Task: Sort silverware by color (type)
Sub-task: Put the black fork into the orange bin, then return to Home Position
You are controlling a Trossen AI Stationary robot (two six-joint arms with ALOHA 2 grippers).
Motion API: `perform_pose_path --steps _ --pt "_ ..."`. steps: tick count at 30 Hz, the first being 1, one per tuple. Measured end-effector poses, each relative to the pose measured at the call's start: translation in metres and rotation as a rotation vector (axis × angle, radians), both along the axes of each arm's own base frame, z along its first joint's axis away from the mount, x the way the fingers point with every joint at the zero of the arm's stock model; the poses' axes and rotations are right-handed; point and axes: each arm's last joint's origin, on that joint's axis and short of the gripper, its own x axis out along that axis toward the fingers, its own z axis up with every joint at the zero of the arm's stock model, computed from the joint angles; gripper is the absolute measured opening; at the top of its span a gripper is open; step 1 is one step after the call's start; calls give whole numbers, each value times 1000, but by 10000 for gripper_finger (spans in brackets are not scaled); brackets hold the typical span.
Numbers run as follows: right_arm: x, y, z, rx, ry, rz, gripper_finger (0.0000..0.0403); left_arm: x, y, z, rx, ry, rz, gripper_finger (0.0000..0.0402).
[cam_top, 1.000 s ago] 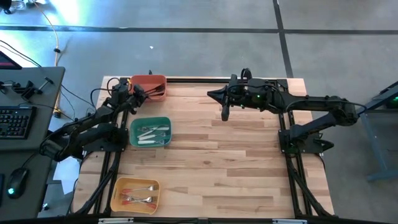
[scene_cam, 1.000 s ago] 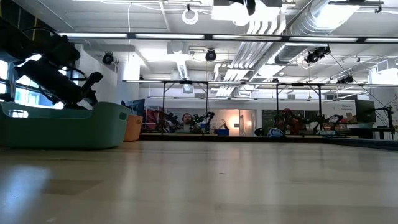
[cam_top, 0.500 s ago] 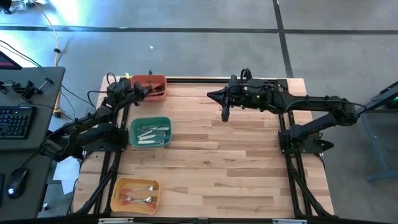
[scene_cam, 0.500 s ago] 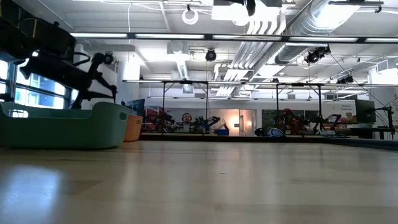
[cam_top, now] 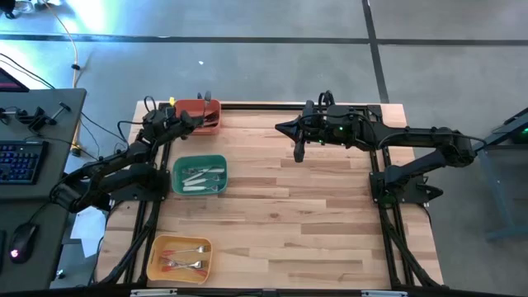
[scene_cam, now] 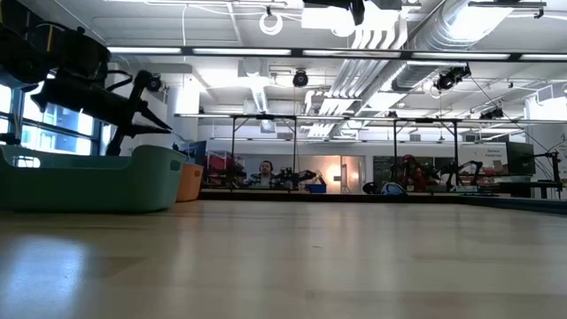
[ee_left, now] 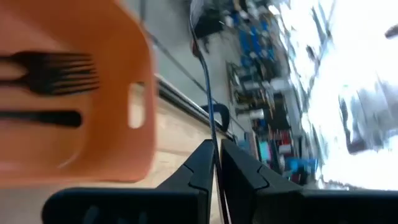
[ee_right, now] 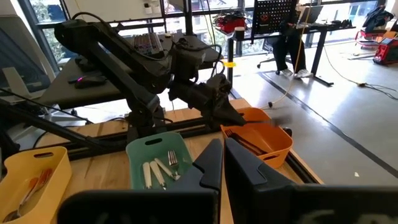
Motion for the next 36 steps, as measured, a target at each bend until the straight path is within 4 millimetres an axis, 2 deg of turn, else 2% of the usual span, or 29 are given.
perform_pose_path --steps 3,14,21,26,36 --pt "0 0 0 0 0 0 0 -2 0 -5 -93 -4 62 21" --pt "0 0 0 3 -1 -1 0 -6 -6 -24 -240 130 68 73" --pt "0 0 0 3 -1 -1 0 -3 -4 -17 -181 81 35 116" --pt "0 0 0 8 -2 -1 0 -1 -4 -11 -141 26 -49 143" --pt "0 0 0 11 -2 -2 0 -2 -5 -6 -76 15 -144 152"
